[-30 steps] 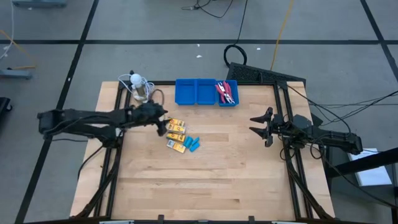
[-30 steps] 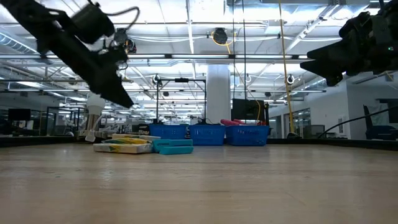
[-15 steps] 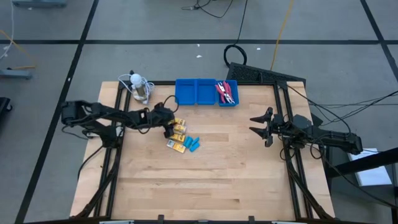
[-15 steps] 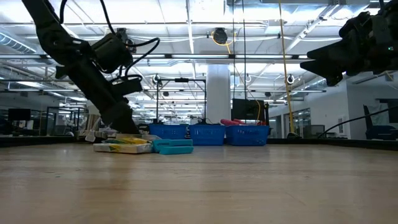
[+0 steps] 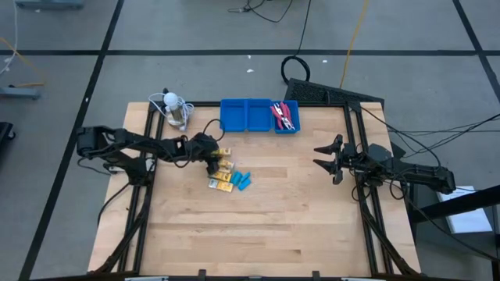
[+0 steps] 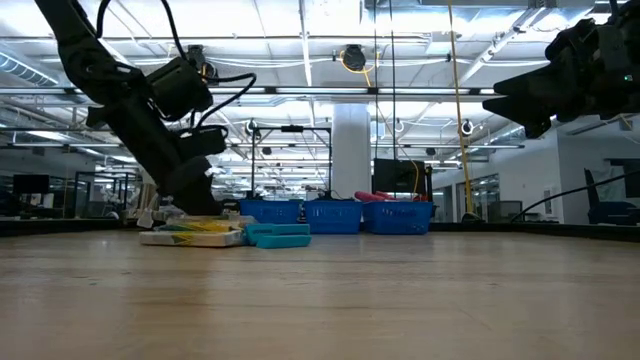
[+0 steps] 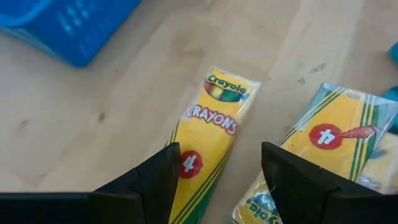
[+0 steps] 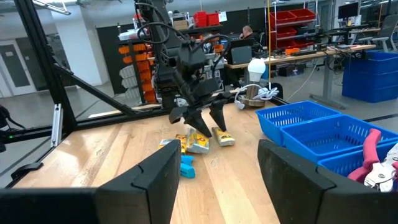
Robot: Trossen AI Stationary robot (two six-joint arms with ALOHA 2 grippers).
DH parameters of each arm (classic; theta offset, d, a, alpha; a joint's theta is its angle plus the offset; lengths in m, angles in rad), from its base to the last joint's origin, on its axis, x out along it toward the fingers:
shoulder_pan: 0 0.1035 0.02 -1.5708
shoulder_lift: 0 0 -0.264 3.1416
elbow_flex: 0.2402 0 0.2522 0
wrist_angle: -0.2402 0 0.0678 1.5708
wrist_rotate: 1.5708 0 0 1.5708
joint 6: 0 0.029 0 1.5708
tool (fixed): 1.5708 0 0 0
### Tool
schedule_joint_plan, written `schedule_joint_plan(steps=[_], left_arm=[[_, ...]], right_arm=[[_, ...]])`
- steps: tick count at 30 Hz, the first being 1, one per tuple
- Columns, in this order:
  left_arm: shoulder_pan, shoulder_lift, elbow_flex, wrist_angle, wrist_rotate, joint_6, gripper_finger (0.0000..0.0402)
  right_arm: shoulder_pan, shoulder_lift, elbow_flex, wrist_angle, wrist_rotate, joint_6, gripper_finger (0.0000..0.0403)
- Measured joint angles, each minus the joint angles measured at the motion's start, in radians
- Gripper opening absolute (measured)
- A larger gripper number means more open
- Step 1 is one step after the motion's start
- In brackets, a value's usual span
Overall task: Pick & Place School Supplies
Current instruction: Put the crayon box into the left blue bin
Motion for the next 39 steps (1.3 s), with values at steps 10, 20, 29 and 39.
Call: schedule_joint_plan(steps=[10, 20, 29, 39], left_arm=[[0.011, 0.001, -0.001, -0.011, -0.114, -0.012, 0.0230], [0.058, 0.000, 0.000, -0.111, -0.121, -0.143, 0.0230], [0.088, 0.000, -0.001, -0.122, -0.064, -0.168, 0.0230], [0.088, 0.000, -0.002, -0.108, -0.069, -0.172, 0.0186]], right_arm=[[0.000, 0.000, 0.000, 0.000, 0.000, 0.000, 0.0207], [0.000, 0.000, 0.000, 0.000, 0.000, 0.000, 0.0207], [0.000, 0.000, 0.000, 0.000, 0.000, 0.000, 0.0205], [0.000, 0.000, 0.000, 0.000, 0.000, 0.000, 0.0204]])
